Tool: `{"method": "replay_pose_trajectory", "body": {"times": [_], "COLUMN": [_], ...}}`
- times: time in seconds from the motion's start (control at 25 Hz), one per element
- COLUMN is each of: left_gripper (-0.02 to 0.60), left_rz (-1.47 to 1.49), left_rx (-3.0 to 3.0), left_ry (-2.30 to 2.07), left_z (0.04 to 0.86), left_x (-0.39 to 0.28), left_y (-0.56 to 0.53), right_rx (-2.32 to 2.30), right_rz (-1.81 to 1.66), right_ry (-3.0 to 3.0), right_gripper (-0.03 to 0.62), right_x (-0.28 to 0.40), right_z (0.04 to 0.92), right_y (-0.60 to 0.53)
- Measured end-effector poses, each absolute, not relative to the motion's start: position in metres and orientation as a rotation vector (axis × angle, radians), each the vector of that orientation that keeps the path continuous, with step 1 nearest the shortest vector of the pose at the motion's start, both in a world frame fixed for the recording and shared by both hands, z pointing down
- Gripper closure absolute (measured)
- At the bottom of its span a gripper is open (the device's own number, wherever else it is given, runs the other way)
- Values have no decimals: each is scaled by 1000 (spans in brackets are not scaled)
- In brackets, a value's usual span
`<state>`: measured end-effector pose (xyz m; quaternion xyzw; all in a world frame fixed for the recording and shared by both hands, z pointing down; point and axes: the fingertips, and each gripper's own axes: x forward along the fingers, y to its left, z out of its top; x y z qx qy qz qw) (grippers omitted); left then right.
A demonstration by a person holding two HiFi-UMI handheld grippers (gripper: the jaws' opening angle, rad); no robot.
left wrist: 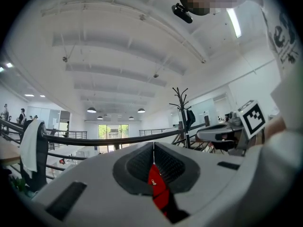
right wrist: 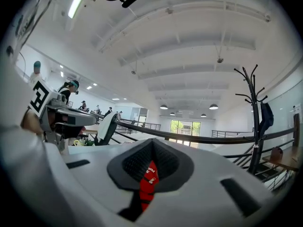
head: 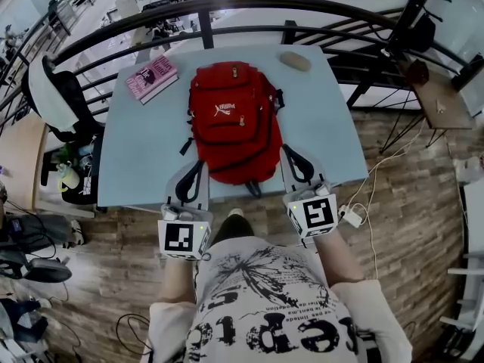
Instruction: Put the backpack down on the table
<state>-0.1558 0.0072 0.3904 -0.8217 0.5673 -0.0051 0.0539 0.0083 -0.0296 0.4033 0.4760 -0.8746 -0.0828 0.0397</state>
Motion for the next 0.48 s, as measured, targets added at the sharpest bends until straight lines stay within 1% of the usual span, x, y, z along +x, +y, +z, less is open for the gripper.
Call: {"method": "replay_pose_trajectory", "body": {"times": [0.48], "left_gripper": [571], "left_rz": [-51], "left_rx": [-2530], "left_ry": [1762], "left_z": [395], "left_x": [-165], "left_y": [4], "right_rx": [1469], "right_rz": [-214], "right_ry": [-2678], "right_gripper": [603], "right_x": [1], "right_z": [411], "right_y": [-29]}}
